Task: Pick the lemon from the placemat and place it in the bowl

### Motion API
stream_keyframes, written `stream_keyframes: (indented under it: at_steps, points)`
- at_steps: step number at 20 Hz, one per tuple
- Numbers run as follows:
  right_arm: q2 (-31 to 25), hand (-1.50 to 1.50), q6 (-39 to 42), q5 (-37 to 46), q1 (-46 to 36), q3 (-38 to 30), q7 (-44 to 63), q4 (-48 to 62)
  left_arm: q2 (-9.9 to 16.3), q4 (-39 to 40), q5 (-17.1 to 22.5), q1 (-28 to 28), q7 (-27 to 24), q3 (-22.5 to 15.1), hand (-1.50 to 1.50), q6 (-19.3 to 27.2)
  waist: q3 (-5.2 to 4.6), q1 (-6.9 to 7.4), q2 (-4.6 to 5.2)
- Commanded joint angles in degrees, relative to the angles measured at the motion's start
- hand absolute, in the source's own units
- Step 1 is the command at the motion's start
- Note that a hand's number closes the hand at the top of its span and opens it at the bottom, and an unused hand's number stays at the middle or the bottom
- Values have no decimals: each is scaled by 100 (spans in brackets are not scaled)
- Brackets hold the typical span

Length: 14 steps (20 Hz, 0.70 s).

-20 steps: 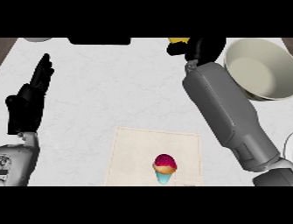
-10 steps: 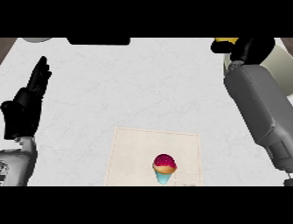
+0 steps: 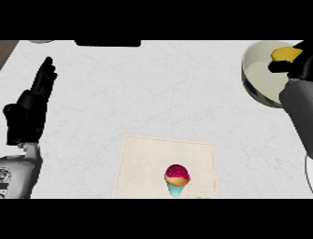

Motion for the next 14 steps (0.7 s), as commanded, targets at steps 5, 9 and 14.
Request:
stream_keyframes:
  at_steps: [5,9,14]
  points:
    - [-156,150,-362,-1199,108,-1055,-1141,655,-86,56,-107,-76,-30,-83,0,19,18,93,60]
    - [-257,-150,200,-2090,279,-1592,-2404,430,-53,66,-2,5,-151,-21,0,-71,30,117,83]
    - [-94,-150,307,-2848,530,-2106,-3825,236,-199,40,-61,213,-263,-143,0,-15,34,156,81]
